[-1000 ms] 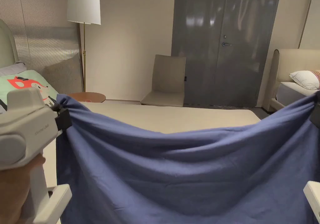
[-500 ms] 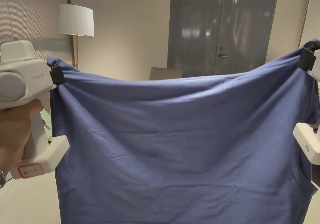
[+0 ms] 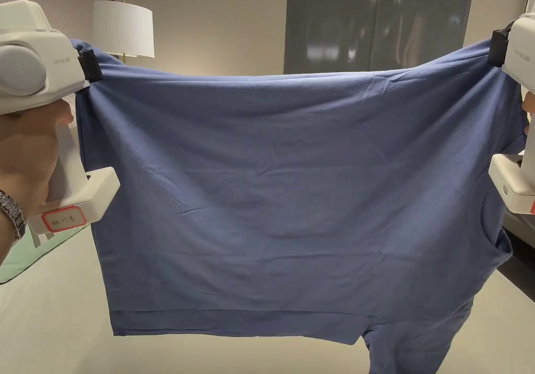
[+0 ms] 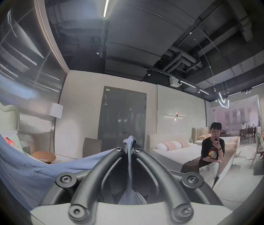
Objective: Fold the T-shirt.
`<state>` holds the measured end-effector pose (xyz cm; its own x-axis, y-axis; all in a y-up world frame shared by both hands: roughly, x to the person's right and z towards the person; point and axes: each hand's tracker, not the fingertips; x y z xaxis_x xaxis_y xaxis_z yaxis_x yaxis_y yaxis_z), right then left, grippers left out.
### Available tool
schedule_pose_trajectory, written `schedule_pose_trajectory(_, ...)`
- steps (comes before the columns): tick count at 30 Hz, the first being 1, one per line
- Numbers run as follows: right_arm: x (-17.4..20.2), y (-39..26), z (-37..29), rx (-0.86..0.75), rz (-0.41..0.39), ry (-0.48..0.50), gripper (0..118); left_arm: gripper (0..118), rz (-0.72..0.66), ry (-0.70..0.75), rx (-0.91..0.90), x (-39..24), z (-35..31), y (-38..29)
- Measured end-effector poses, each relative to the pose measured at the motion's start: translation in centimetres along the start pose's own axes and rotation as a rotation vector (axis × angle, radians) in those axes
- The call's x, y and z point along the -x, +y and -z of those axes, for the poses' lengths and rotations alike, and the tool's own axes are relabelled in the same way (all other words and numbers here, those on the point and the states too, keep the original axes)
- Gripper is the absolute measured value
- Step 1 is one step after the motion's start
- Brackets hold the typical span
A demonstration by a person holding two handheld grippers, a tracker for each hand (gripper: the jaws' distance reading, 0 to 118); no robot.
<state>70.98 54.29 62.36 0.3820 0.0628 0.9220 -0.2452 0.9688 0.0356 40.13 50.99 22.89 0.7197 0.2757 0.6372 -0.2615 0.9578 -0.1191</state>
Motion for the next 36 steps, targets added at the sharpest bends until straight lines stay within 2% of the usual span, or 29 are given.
schedule_pose_trajectory(8,0.4,-3.7,1.0,0.061,-0.036,0.008,3,2,0.028,0.031,0.051,0.1,1.8,-3.1)
schedule_pose_trajectory(18,-0.6,-6.0,-3.1,0.106,-0.049,0.051,2,2,0.079,0.041,0.1,1.3,-1.1,-5.6)
schedule_pose_trajectory(26,-1.9,-8.4,-9.8,0.191,-0.044,0.106,2,2,0.084,0.045,0.203,3.8,-7.0,-8.3)
schedule_pose_trajectory(36,-4.5,-10.9,-20.7,0.282,-0.014,0.173,2,2,0.103,0.048,0.288,7.8,-18.4,-11.3)
